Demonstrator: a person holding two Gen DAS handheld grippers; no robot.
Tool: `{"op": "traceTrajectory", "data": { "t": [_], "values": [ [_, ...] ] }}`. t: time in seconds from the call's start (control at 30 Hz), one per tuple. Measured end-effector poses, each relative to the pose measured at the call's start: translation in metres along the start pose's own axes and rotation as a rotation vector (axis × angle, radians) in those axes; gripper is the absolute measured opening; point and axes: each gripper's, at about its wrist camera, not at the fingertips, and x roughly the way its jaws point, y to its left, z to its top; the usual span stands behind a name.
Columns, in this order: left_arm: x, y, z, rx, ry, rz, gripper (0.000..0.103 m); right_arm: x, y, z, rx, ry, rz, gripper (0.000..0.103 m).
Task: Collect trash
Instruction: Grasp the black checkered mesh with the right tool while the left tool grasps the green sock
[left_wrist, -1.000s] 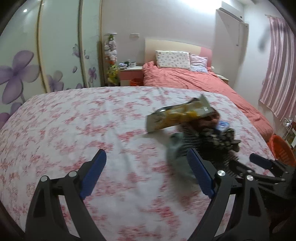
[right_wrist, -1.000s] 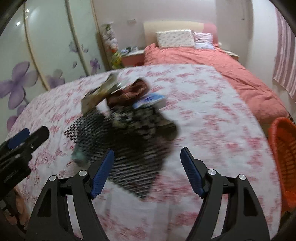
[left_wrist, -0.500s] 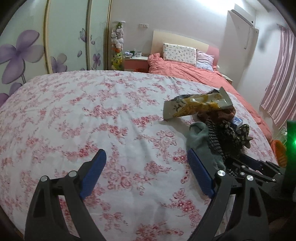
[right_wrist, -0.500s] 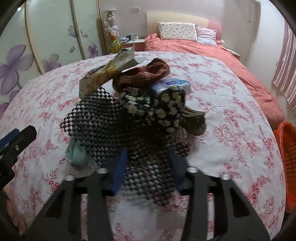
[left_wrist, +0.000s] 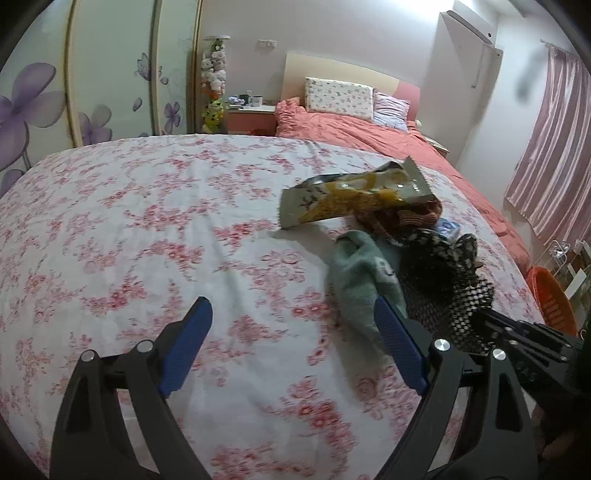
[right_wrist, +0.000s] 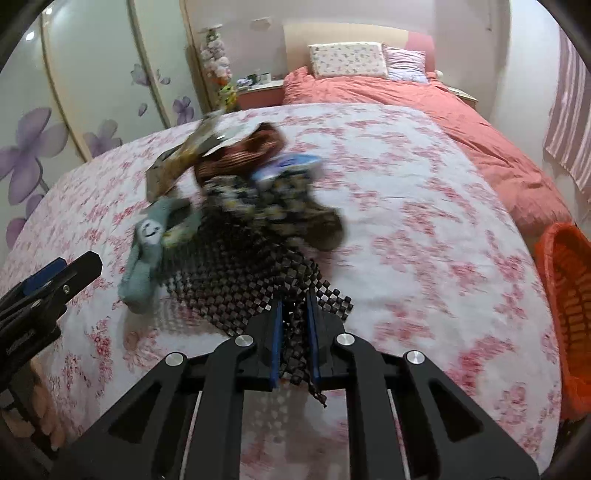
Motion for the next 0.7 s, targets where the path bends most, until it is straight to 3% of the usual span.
{"op": "traceTrajectory", "data": {
  "t": [0.27,0.43,0.7],
  "values": [
    [0.021,-0.031,0.006,0.022,0.035,-0.036,0.088,-0.006,-0.059,0.003,0.122,-0.031,-0.124,0.011],
    [0.032,-0.044,0.01,0.035,0.048,-0.028,0.087,-0.004,-0.079,0.005,0.172,-0.036,-0.145,0.011],
    [0.045,-0.044,0.013,0.004,0.088,-0.036,0.063,-0.002,-0.083,0.006,0.169,-0.034,-0.128,0.011]
  ]
}}
